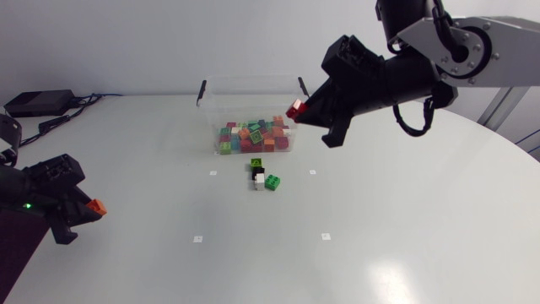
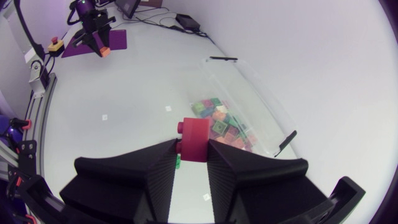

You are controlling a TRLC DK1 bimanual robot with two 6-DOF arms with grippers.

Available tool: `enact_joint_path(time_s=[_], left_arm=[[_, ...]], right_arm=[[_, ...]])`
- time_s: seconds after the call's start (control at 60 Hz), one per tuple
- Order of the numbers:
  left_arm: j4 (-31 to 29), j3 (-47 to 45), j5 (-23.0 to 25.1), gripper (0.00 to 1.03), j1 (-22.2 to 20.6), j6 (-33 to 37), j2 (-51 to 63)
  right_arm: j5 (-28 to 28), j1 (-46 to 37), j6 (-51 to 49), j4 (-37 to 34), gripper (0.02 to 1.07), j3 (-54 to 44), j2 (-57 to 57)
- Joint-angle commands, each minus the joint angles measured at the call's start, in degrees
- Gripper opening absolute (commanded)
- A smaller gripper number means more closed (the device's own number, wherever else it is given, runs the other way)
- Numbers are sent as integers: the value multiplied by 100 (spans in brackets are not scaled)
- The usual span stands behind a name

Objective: Place the duplo bricks in the container

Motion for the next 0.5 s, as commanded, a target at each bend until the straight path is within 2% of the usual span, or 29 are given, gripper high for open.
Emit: enact_joint_path(time_s=[0.0,0.217,0.483], left_arm=[[-184,368,174,25,-226,-319,-121],[-70,983,543,25,-911,-1048,-16],[1003,1713,736,26,-1781,-2147,591]], right_arm=[[4,-88,314,161,18,306,351],[171,-193,753,574,18,1132,1222],[505,-255,1017,706,18,2398,2390]])
